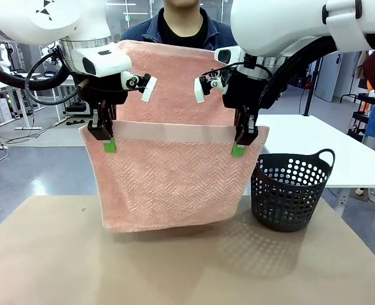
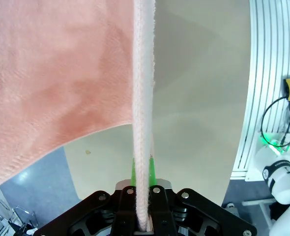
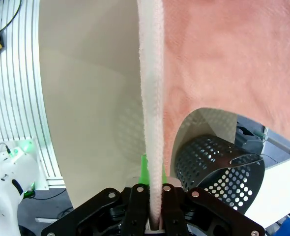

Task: Fold the towel.
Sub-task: Release the end of the 100 cm Hotel Towel you were holding and grab the top end of the folded side.

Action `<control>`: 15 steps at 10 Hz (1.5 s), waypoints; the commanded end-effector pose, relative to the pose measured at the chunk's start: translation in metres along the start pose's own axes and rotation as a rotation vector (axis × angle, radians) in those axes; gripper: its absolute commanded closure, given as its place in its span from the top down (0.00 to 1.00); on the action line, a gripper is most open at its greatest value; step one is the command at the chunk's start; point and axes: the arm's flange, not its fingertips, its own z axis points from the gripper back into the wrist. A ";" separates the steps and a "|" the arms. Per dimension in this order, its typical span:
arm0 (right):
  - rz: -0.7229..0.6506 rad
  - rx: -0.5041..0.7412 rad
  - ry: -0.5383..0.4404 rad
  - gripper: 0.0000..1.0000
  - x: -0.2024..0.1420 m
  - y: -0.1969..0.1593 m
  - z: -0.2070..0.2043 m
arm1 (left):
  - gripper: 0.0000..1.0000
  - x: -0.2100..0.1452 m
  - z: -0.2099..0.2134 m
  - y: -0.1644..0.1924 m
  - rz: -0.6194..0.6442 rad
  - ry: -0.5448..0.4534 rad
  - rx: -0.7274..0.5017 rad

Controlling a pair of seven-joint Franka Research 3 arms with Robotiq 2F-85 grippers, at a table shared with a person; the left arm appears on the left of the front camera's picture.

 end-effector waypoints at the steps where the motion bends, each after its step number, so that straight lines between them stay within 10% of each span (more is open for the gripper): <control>1: 0.001 0.000 0.001 0.00 0.000 -0.001 0.002 | 0.00 -0.001 0.002 0.001 0.002 0.002 0.005; 15: 0.001 0.000 0.001 0.00 0.000 -0.001 0.002 | 0.00 -0.001 0.002 0.001 0.002 0.002 0.005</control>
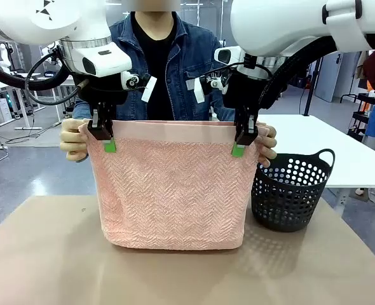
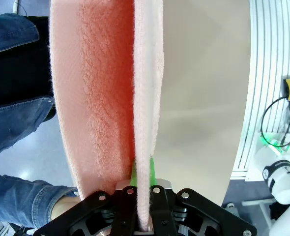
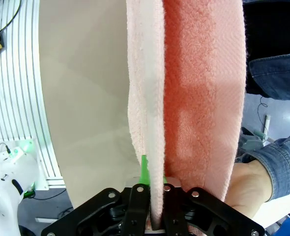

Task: Fold the towel.
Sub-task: Release the end of the 100 cm Hotel Towel you were holding and grab the top end of the folded side.

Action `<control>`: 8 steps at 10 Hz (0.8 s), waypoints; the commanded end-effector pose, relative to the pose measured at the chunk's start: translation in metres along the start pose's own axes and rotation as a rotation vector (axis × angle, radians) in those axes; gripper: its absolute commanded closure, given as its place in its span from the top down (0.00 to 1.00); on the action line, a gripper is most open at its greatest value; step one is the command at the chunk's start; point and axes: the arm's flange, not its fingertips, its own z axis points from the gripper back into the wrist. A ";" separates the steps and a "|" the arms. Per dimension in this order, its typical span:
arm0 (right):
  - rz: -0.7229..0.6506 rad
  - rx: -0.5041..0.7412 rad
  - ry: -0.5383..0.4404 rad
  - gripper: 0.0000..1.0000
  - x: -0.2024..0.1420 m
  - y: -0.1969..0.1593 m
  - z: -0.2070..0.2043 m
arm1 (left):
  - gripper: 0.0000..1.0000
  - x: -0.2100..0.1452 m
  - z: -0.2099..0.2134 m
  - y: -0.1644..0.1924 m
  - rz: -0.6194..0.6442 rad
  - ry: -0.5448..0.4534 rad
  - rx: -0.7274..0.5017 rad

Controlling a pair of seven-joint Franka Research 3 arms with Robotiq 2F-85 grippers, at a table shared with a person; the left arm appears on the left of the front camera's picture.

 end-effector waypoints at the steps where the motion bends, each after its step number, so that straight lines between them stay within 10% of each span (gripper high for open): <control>1: 0.001 0.000 0.001 0.00 0.000 -0.001 0.002 | 0.00 -0.002 0.002 0.001 0.002 0.002 0.005; 6: 0.000 0.000 0.000 0.03 0.000 0.000 0.000 | 0.00 -0.002 0.002 0.001 0.002 0.002 0.005; 7: 0.012 -0.004 -0.013 0.19 0.000 -0.002 0.003 | 0.49 0.000 0.000 0.000 0.000 0.000 0.000; 8: 0.017 -0.007 -0.011 0.43 0.000 -0.002 0.004 | 0.47 -0.003 0.004 -0.001 -0.003 0.008 0.006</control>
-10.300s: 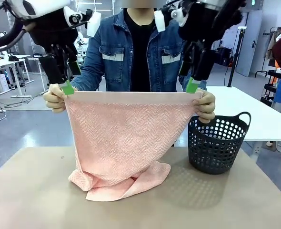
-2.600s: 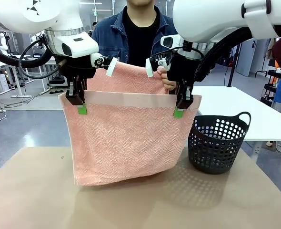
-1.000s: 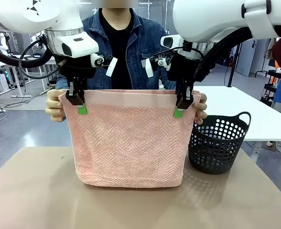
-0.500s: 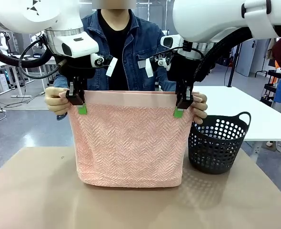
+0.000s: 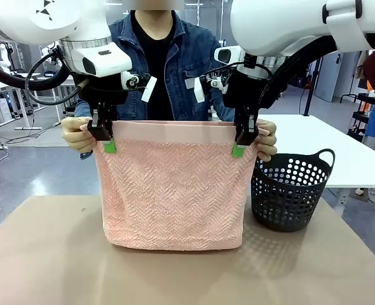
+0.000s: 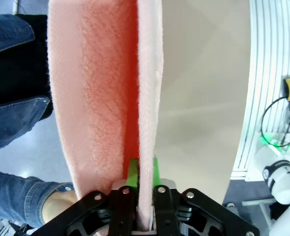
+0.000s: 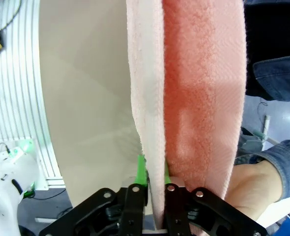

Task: Fold the towel.
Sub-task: Release the end of the 100 cm Hotel Towel you were holding and grab the top end of the folded side.

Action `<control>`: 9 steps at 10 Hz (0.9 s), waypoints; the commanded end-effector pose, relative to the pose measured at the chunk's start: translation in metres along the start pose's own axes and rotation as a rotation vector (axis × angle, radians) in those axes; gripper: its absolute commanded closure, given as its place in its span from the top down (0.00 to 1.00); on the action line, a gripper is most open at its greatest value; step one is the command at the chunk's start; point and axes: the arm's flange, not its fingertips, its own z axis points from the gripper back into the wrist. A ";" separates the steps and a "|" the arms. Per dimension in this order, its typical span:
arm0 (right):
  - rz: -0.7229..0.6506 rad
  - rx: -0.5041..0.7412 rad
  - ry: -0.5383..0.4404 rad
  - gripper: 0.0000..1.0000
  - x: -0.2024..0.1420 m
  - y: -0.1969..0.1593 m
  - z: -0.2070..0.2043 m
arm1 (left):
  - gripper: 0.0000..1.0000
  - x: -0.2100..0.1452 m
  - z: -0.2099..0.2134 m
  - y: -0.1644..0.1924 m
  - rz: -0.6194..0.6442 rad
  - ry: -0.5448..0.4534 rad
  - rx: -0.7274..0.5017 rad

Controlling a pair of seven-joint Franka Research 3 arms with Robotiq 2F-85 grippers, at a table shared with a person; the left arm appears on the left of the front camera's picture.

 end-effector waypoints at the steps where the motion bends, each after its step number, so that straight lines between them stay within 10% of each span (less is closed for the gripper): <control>1: 0.013 -0.005 -0.001 0.43 0.000 -0.003 0.003 | 0.93 -0.006 0.006 0.001 0.005 0.000 0.007; 2: 0.005 -0.005 -0.007 0.84 0.000 -0.003 0.004 | 0.89 -0.008 0.008 0.001 0.015 -0.010 0.007; 3: -0.004 -0.002 -0.015 0.56 -0.001 -0.003 0.004 | 1.00 -0.009 0.010 -0.001 0.017 -0.004 0.018; 4: 0.001 -0.014 -0.022 1.00 -0.001 0.002 0.011 | 1.00 -0.010 0.017 -0.005 0.026 -0.042 0.030; 6: 0.038 -0.092 -0.060 1.00 -0.005 0.012 0.038 | 0.84 -0.016 0.037 -0.013 0.027 -0.091 0.069; 9: 0.039 -0.189 -0.094 1.00 -0.014 0.021 0.076 | 1.00 -0.027 0.072 -0.026 0.039 -0.158 0.184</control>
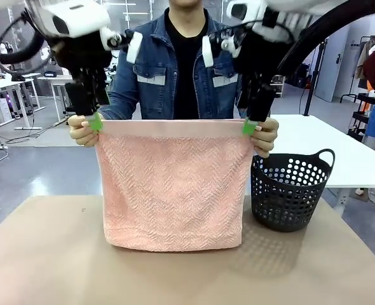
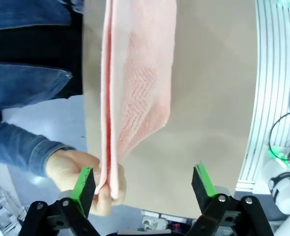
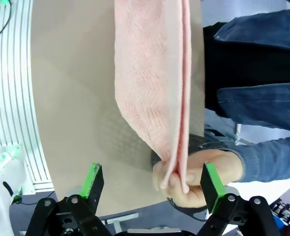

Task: Fold the towel.
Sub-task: Release the end of the 100 cm Hotel Towel you were holding and grab the top end of the folded side.

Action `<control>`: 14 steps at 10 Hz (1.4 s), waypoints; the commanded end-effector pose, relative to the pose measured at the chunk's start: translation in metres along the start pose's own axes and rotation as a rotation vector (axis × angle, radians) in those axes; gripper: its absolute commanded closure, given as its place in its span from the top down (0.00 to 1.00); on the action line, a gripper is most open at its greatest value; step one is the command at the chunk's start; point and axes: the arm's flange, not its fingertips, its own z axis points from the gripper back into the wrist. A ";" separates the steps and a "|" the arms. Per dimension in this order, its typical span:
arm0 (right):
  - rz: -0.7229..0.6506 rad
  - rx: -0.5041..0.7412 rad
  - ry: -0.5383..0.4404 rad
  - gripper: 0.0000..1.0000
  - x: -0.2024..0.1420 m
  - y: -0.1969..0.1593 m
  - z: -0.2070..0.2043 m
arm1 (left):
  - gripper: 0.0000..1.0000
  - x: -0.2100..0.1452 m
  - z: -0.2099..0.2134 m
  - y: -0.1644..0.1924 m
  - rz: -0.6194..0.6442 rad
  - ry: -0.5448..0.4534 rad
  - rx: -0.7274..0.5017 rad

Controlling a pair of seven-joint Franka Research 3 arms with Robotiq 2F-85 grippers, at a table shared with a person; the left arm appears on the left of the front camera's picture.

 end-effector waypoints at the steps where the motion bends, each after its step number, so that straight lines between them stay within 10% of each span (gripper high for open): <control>1: 0.036 -0.067 -0.011 1.00 -0.004 0.004 0.008 | 1.00 -0.006 0.004 -0.009 -0.013 -0.082 0.051; 14: -0.022 0.061 0.045 1.00 0.008 -0.050 -0.044 | 1.00 0.008 -0.044 0.047 0.016 -0.009 -0.011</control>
